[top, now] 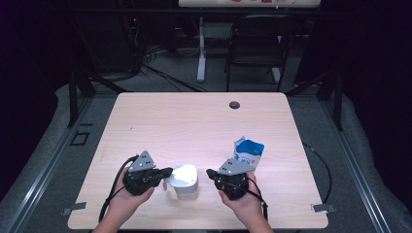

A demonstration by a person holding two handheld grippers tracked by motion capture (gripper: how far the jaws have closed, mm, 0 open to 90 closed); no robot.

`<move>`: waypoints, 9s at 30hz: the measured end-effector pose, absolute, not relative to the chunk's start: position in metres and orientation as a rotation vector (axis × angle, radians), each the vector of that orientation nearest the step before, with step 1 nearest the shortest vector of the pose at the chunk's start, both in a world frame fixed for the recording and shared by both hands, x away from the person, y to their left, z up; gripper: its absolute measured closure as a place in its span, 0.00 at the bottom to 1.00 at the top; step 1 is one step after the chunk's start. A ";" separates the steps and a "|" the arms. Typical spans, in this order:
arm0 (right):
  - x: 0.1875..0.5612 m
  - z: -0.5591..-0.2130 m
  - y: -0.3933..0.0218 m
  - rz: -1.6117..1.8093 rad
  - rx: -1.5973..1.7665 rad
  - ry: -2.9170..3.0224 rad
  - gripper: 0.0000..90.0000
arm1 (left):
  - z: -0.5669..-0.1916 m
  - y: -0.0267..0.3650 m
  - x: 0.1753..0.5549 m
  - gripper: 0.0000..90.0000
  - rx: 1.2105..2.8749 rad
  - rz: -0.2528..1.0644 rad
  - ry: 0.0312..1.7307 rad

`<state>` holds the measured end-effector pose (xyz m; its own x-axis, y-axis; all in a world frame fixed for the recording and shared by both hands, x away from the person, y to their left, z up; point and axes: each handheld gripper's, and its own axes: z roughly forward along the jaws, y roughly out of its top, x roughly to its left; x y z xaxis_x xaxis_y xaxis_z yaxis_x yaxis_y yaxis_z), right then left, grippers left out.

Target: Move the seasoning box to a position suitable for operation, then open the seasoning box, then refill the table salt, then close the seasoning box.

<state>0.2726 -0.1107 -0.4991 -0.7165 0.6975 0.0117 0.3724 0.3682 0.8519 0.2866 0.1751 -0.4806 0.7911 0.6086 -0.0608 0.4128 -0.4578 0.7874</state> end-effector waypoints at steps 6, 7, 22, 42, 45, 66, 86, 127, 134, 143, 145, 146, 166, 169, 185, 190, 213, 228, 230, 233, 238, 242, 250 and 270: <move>0.271 -0.500 -0.107 1.279 0.914 2.299 1.00 | -0.481 0.176 0.286 1.00 2.110 0.287 0.758; 0.271 -0.500 -0.107 1.279 0.914 2.299 1.00 | -0.481 0.176 0.286 1.00 2.110 0.287 0.758; 0.269 -0.501 -0.101 1.284 0.881 2.316 1.00 | -0.482 0.179 0.285 1.00 2.099 0.286 0.770; 0.266 -0.506 -0.090 1.265 0.825 2.371 1.00 | -0.483 0.180 0.285 1.00 2.095 0.284 0.775; 0.266 -0.506 -0.089 1.261 0.821 2.378 1.00 | -0.483 0.180 0.285 1.00 2.096 0.283 0.776; 0.264 -0.506 -0.087 1.265 0.801 2.380 1.00 | -0.483 0.180 0.285 1.00 2.093 0.281 0.781; 0.263 -0.503 -0.086 1.286 0.801 2.361 1.00 | -0.480 0.192 0.286 0.99 2.066 0.311 0.815; 0.266 -0.485 -0.071 1.263 0.754 2.374 1.00 | -0.480 0.214 0.288 0.80 2.014 0.315 0.861; 0.269 -0.482 -0.067 1.257 0.748 2.377 1.00 | -0.479 0.215 0.288 0.79 2.017 0.317 0.857; 0.272 -0.481 -0.067 1.275 0.758 2.376 1.00 | -0.479 0.219 0.290 0.79 2.002 0.331 0.877; 0.272 -0.481 -0.066 1.277 0.756 2.378 1.00 | -0.479 0.220 0.290 0.78 2.003 0.332 0.880; 0.272 -0.481 -0.066 1.277 0.756 2.377 1.00 | -0.479 0.220 0.290 0.78 2.003 0.332 0.883; 0.272 -0.473 -0.058 1.294 0.727 2.369 1.00 | -0.480 0.221 0.289 0.76 2.007 0.344 0.888; 0.272 -0.472 -0.057 1.296 0.724 2.366 1.00 | -0.480 0.221 0.288 0.76 2.013 0.350 0.887; 0.272 -0.472 -0.049 1.295 0.705 2.381 1.00 | -0.478 0.222 0.286 0.76 2.010 0.352 0.888; 0.272 -0.470 -0.047 1.295 0.692 2.382 1.00 | -0.476 0.223 0.286 0.75 2.000 0.361 0.885; 0.273 -0.464 -0.026 1.301 0.630 2.400 1.00 | -0.479 0.234 0.288 0.74 1.982 0.369 0.925; 0.274 -0.465 -0.022 1.314 0.629 2.399 1.00 | -0.482 0.235 0.291 0.72 1.978 0.374 0.939; 0.273 -0.464 -0.020 1.309 0.623 2.399 1.00 | -0.483 0.236 0.291 0.71 1.978 0.376 0.939; 0.273 -0.464 -0.016 1.303 0.611 2.403 1.00 | -0.484 0.236 0.292 0.71 1.978 0.387 0.938; 0.273 -0.464 -0.016 1.294 0.608 2.396 0.96 | -0.485 0.238 0.292 0.70 1.976 0.393 0.937; 0.273 -0.463 -0.019 1.277 0.619 2.389 0.86 | -0.484 0.238 0.293 0.69 1.975 0.401 0.938; 0.275 -0.465 -0.027 1.225 0.657 2.383 0.67 | -0.486 0.237 0.293 0.68 1.972 0.406 0.934; 0.264 -0.462 -0.070 1.248 0.672 2.307 0.70 | -0.488 0.241 0.296 0.63 1.954 0.438 0.980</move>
